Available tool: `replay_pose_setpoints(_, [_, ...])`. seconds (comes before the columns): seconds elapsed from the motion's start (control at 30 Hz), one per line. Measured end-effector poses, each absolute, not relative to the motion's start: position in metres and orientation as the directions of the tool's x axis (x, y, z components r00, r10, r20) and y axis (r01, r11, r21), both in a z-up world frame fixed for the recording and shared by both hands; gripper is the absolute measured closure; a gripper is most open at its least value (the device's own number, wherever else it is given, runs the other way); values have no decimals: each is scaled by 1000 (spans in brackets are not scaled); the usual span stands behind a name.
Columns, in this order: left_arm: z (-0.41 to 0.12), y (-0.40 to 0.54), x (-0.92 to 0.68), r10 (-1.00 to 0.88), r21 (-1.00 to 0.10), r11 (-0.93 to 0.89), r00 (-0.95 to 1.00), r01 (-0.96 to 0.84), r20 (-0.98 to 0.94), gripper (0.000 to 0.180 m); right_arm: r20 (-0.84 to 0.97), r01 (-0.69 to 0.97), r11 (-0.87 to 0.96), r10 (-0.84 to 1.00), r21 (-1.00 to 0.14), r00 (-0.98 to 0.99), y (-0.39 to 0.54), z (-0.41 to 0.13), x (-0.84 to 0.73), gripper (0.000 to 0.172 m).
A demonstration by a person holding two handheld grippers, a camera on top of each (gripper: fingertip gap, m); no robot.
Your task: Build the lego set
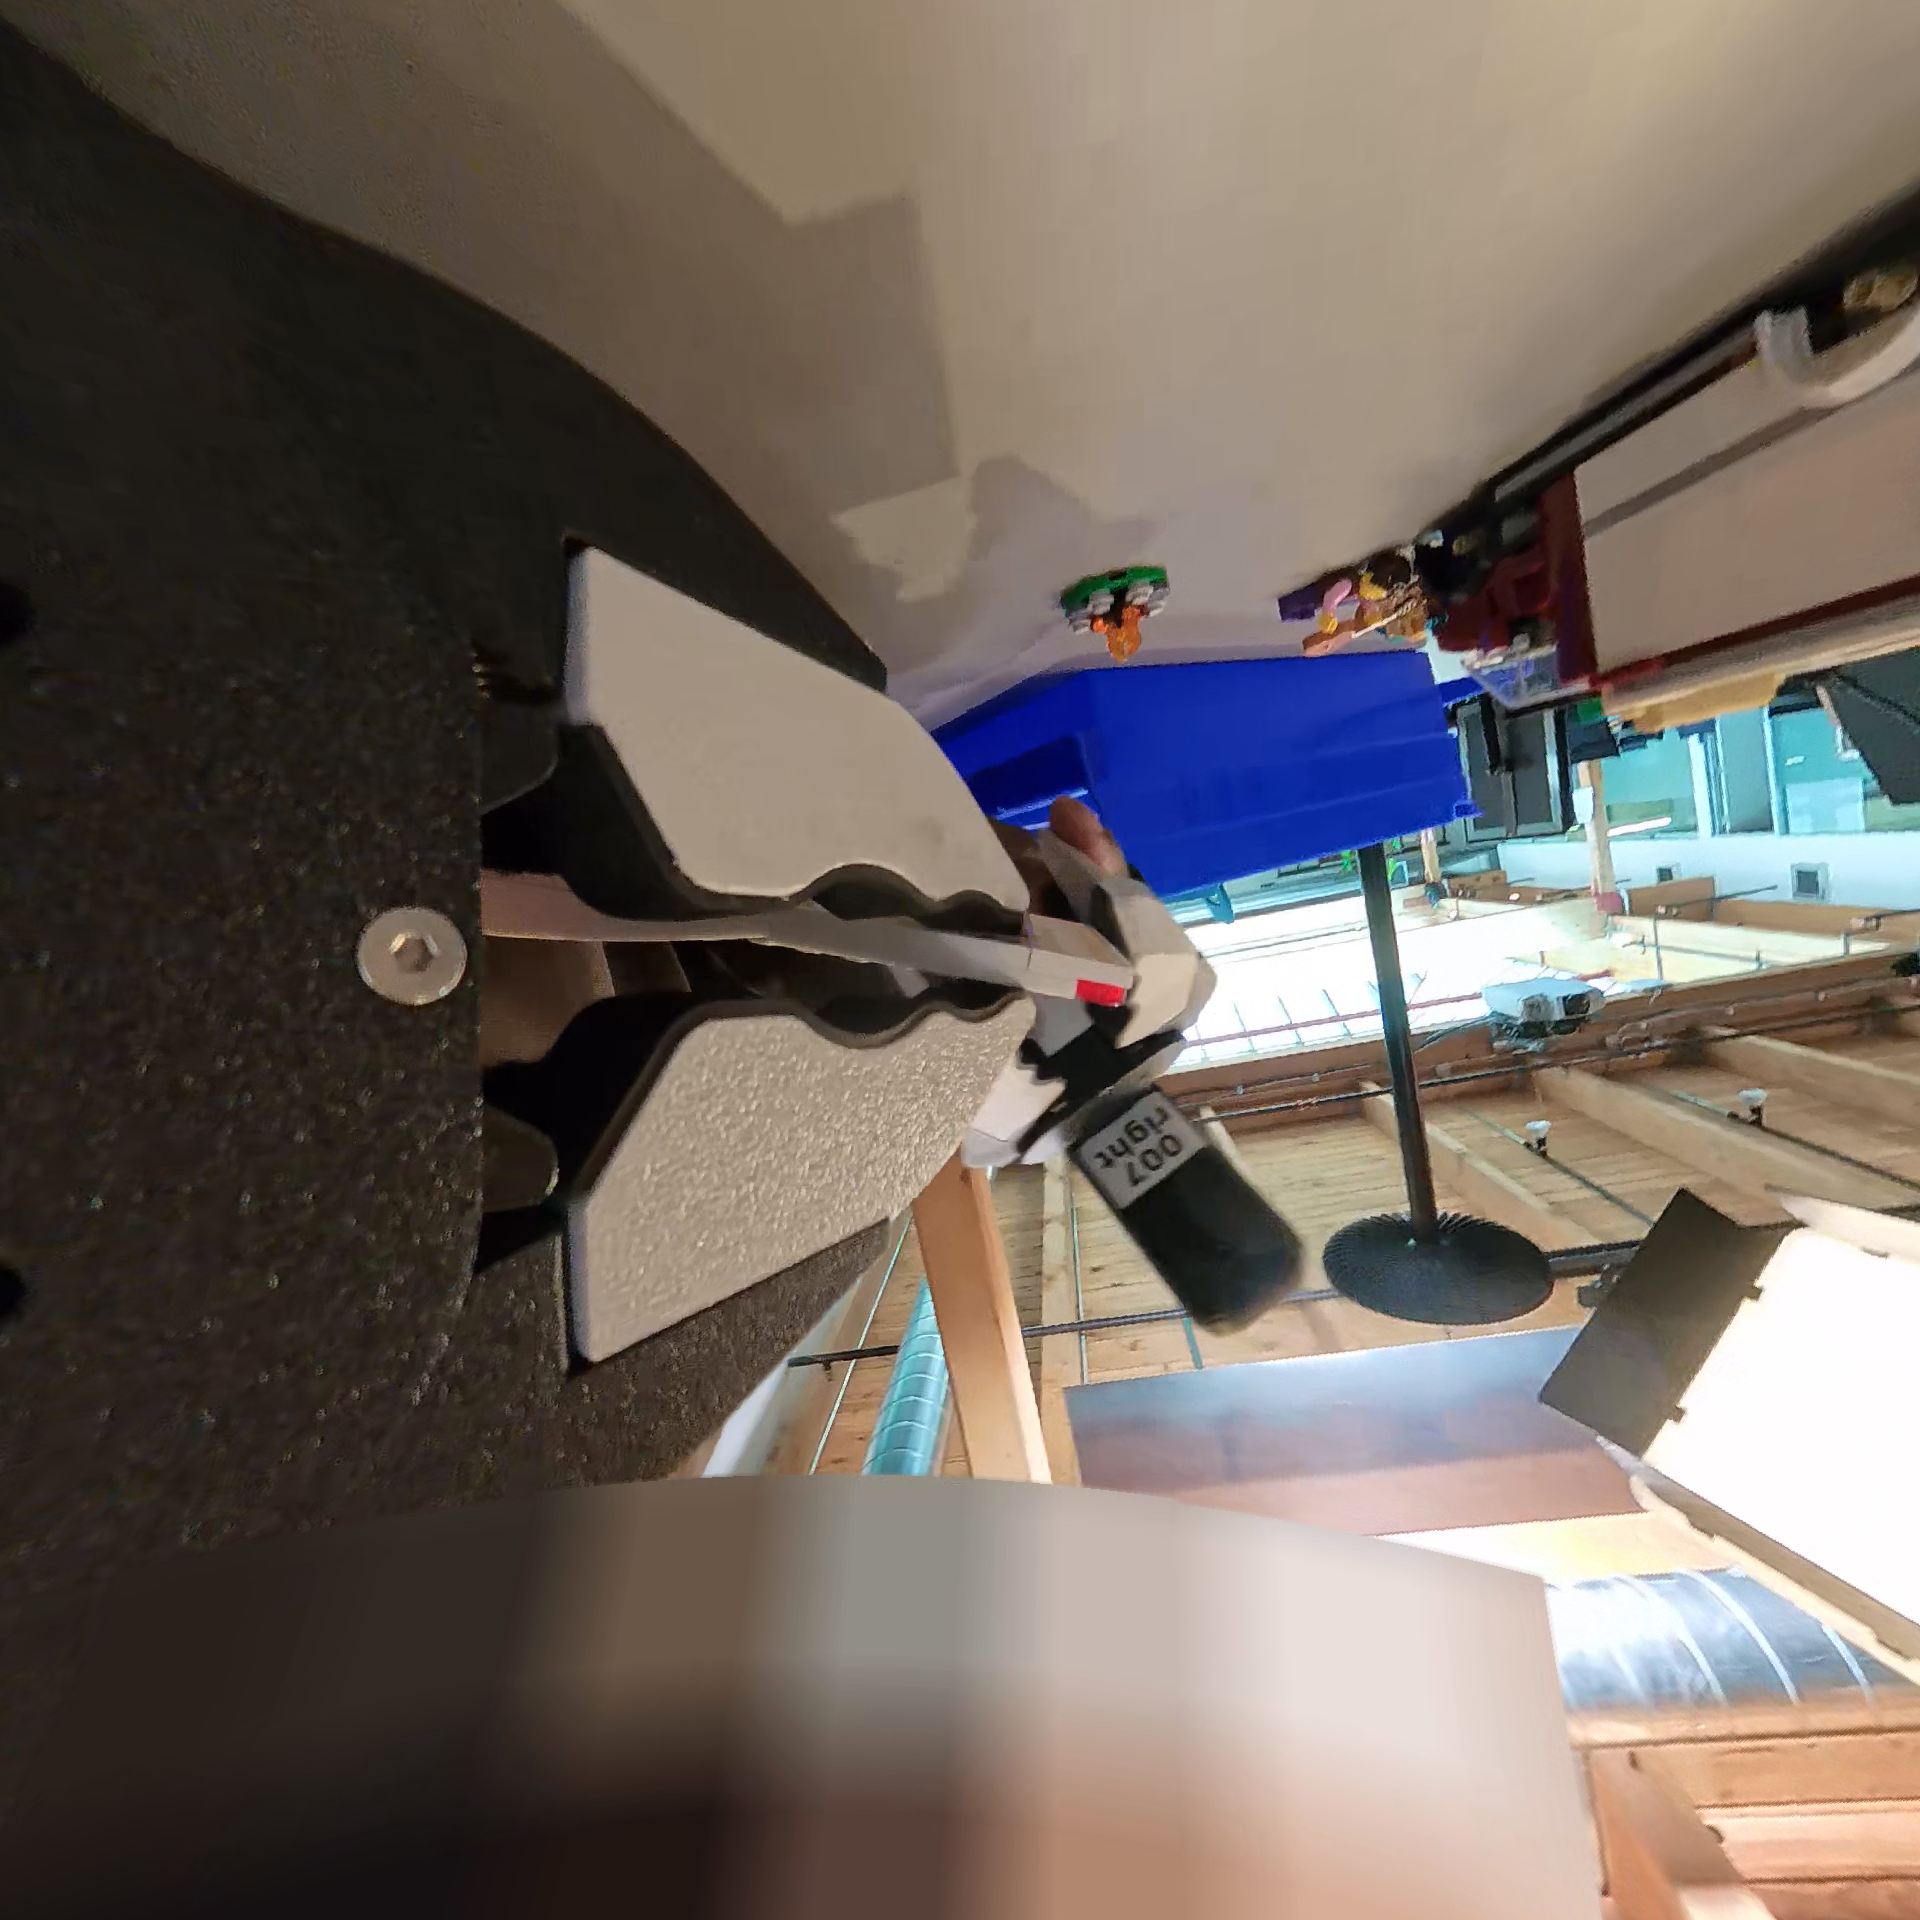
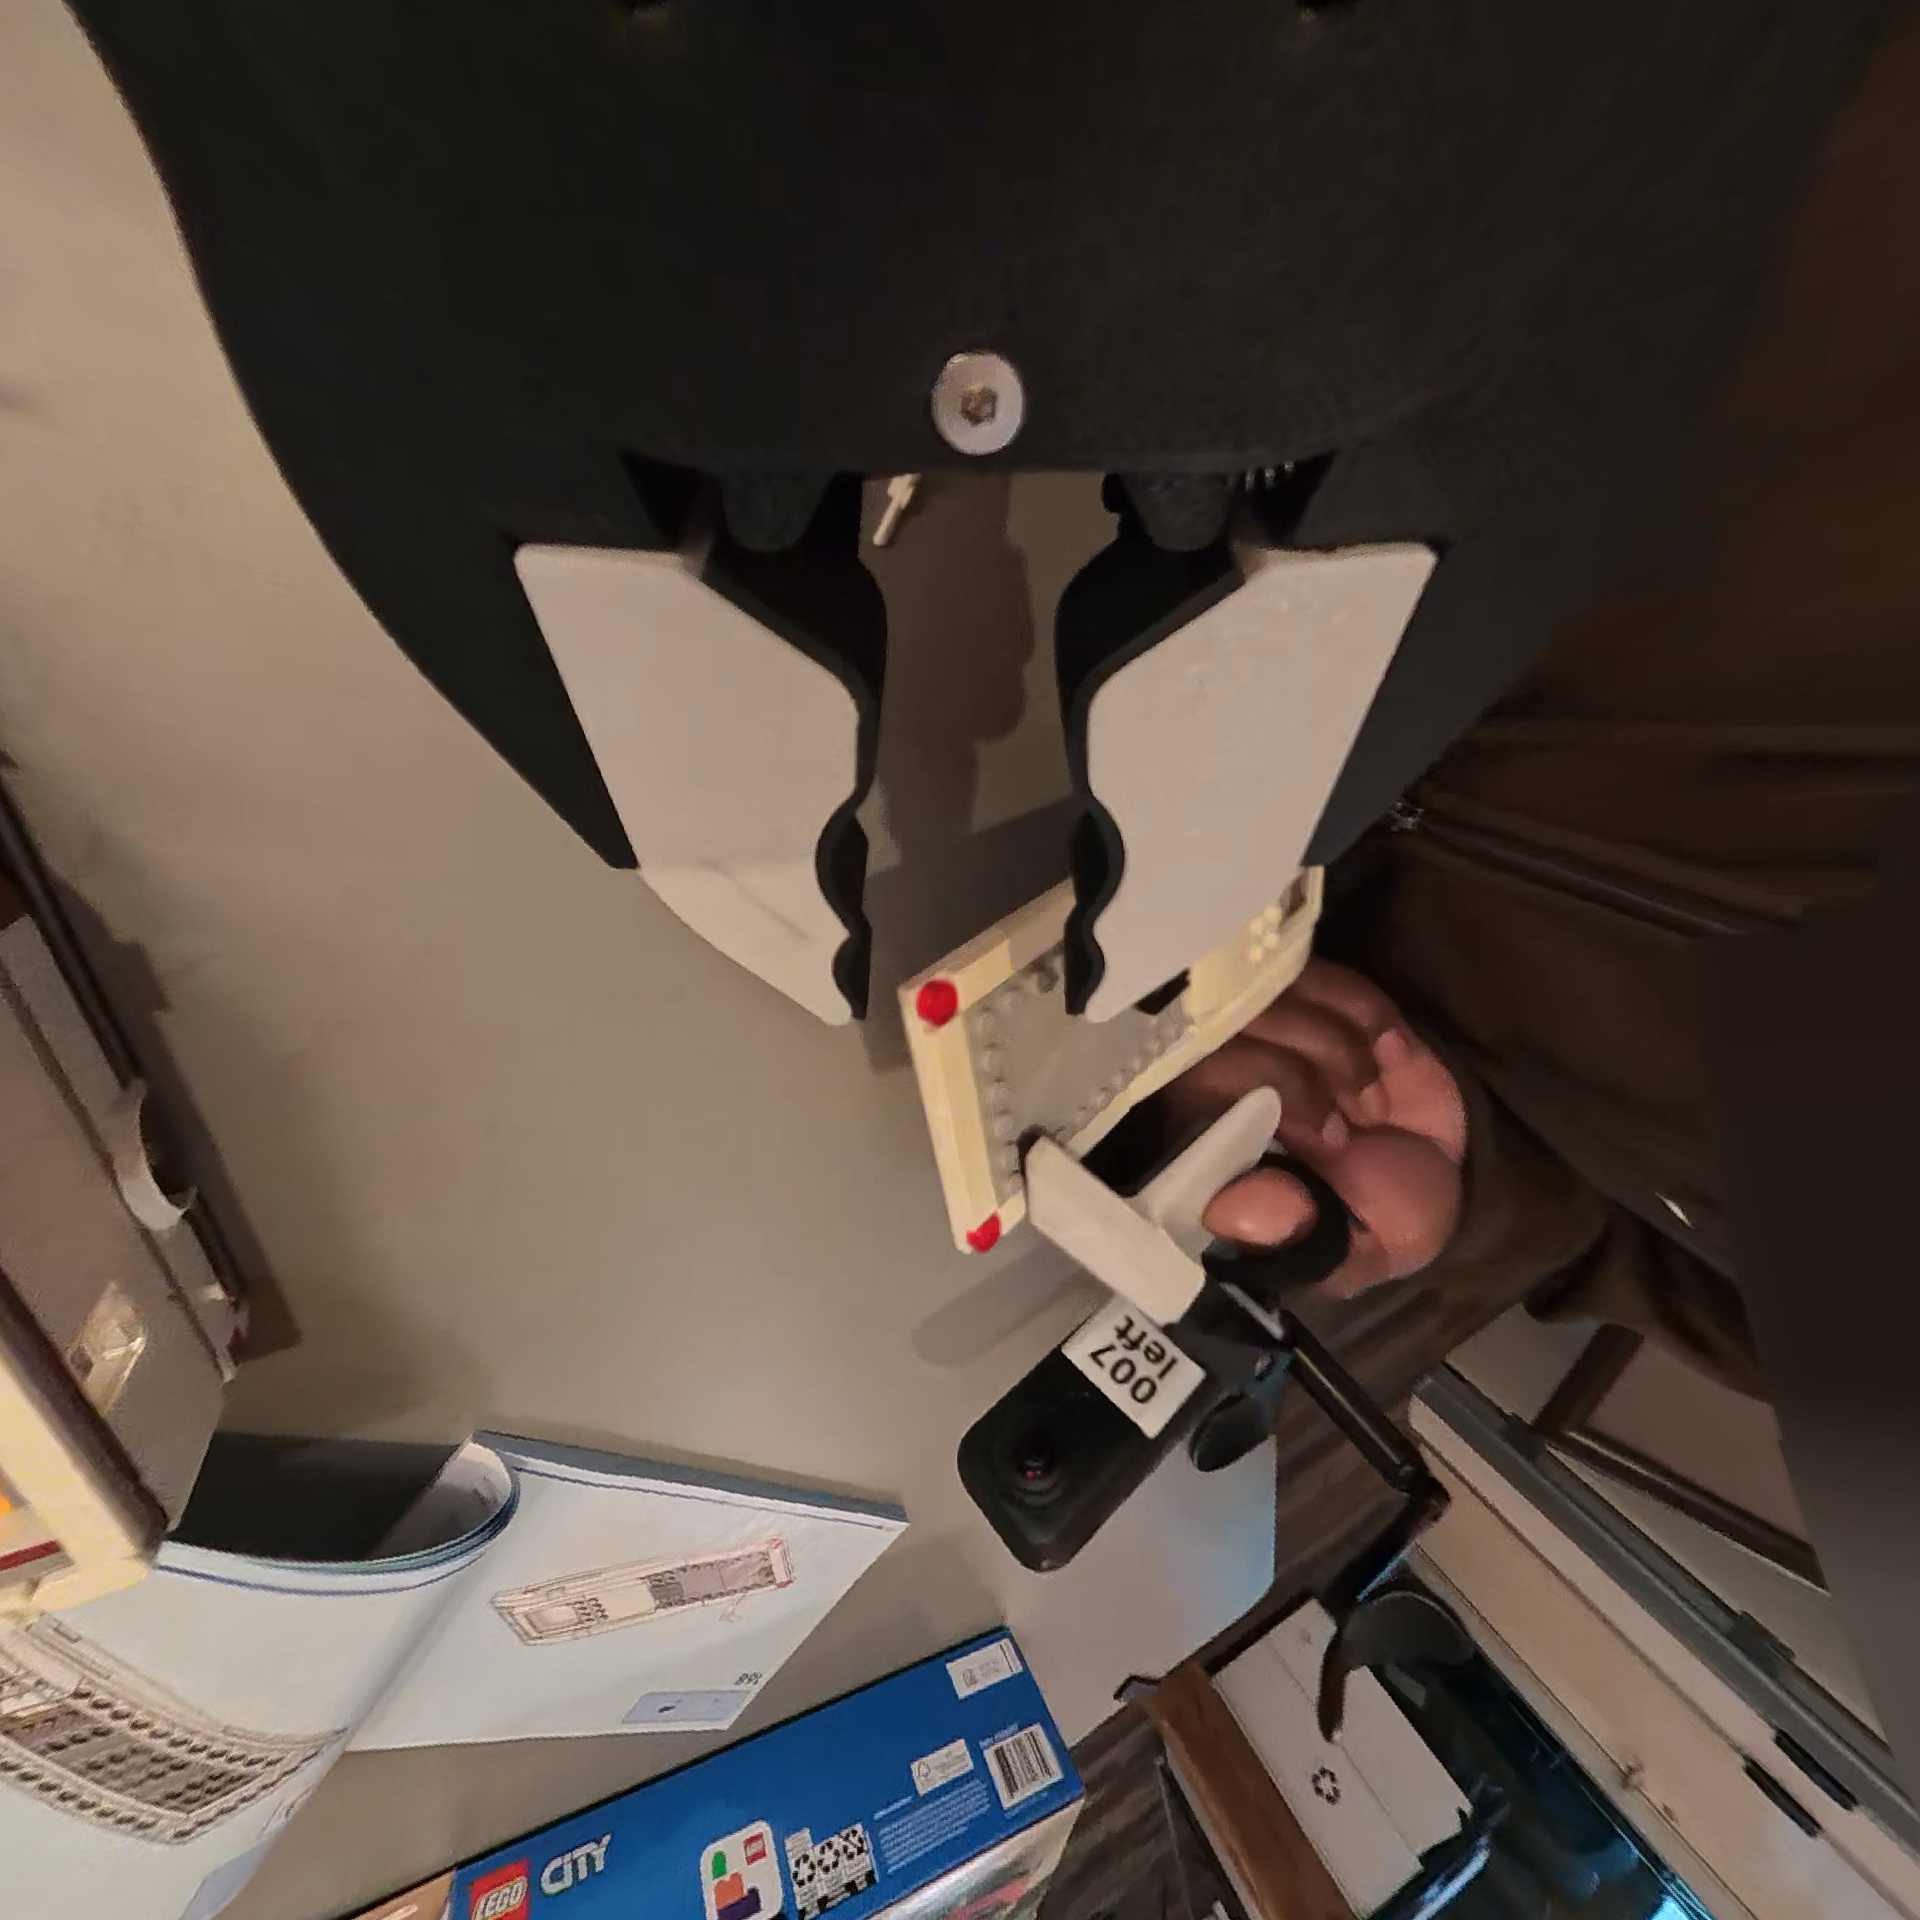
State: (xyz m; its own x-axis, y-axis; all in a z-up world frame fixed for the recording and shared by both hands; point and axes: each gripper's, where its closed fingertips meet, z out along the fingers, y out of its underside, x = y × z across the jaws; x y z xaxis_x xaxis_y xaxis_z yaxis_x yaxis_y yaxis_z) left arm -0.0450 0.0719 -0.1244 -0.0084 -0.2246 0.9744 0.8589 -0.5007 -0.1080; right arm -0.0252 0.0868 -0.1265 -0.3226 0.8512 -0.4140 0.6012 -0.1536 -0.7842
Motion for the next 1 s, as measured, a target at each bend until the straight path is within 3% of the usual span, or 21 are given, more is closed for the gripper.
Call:
replay_pose_setpoints(0.17, [-133,79,-54,-176,-64,-479,-24,876,984,171,-338,566,-121,893,-816,-296,84,-141,-23,134])
replay_pose_setpoints(0.4, [-133,81,-71,-207,51,-405,-146,913,967,171,-598,613,-359,765,-704,-238,65,-154,-23,138])
replay_pose_setpoints(0.63, [-125,79,-85,-255,128,-365,-231,922,939,171,-742,627,-470,610,-621,-278,42,-143,-30,145])
replay_pose_setpoints(1.0, [-108,77,-85,-323,-76,-341,-41,937,946,168,-900,527,-730,339,-435,-274,52,-134,-41,161])
